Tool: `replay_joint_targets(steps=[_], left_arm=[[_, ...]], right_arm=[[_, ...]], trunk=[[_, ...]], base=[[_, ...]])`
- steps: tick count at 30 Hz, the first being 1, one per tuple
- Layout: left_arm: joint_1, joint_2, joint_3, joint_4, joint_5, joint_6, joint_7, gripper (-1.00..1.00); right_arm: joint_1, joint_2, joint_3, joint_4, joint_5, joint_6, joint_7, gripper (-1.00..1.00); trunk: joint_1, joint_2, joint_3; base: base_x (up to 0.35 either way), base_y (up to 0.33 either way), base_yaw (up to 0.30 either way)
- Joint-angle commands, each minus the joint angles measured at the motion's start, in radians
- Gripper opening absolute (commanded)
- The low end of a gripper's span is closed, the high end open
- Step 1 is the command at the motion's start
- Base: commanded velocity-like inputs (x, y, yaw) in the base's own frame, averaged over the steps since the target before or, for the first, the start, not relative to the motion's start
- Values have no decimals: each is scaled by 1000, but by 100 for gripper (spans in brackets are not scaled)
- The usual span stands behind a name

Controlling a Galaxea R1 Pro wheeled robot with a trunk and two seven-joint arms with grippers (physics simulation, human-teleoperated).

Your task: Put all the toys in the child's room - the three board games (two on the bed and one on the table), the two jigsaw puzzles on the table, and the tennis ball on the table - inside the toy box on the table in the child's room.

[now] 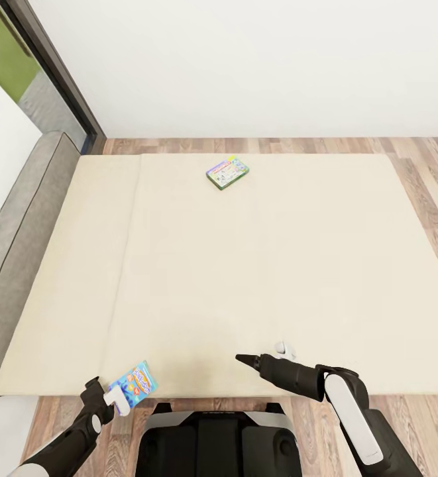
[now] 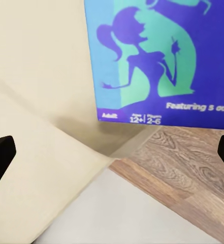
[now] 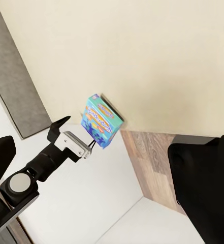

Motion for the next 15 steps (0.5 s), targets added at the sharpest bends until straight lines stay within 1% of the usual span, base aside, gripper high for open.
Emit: replay_joint_targets(steps=[1, 7, 15], left_arm=[[0, 1, -8, -1, -6, 8, 3, 100], [0, 0, -8, -1, -9, 8, 3, 100], [0, -9, -9, -1, -10, 8, 3, 100]], right_arm=[[0, 0, 0, 0, 10, 2, 9, 100], [0, 0, 0, -1, 10, 3, 10, 100], [0, 0, 0, -2, 10, 2, 11, 100]], trunk=[[1, -1, -1], [1, -1, -5], [1, -1, -14]], base=[[0, 0, 0], [0, 0, 0], [0, 0, 0]])
